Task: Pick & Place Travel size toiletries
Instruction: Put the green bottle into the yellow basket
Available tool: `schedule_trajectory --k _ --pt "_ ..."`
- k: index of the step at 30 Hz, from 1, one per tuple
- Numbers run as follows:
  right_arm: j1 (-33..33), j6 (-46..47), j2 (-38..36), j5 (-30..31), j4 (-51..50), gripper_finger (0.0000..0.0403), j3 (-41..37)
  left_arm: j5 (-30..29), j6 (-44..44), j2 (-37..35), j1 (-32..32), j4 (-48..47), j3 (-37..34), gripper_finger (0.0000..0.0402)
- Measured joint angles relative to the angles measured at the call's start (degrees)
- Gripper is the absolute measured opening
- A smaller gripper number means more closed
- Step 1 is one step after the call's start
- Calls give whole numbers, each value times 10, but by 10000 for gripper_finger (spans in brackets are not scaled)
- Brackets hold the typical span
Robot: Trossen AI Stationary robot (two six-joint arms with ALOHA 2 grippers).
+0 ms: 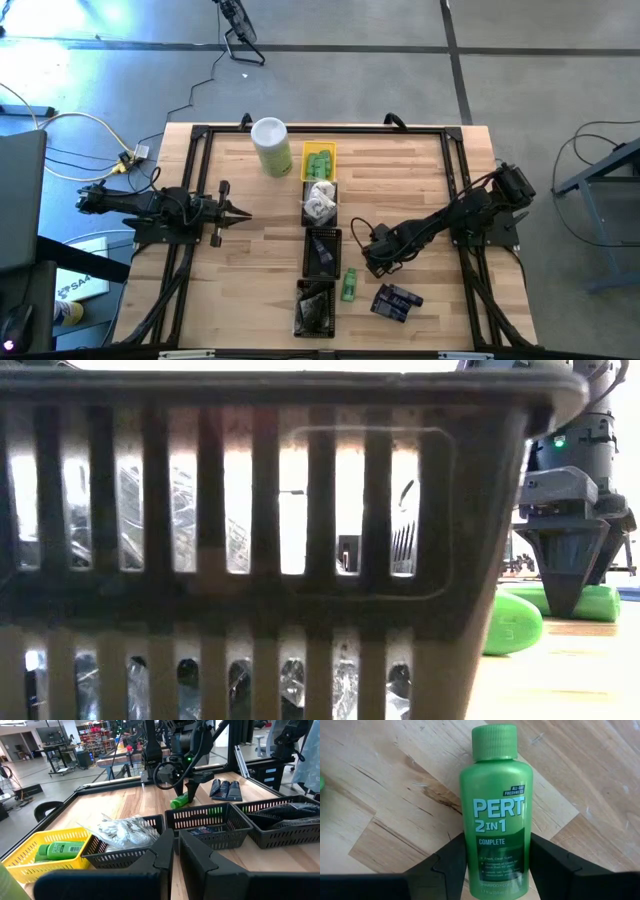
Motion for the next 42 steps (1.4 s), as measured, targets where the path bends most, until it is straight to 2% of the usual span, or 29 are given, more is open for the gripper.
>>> schedule_trajectory --k 11,22,34,42 --pt "0 1 -14 -22 10 173 0 0 0 0 0 0 0 24" --pt "-2 14 -80 23 8 172 0 0 0 0 0 0 0 24" --pt "-8 9 -135 149 87 173 0 0 0 0 0 0 0 24" --pt "-20 -48 -144 200 180 173 0 0 0 0 0 0 0 24"
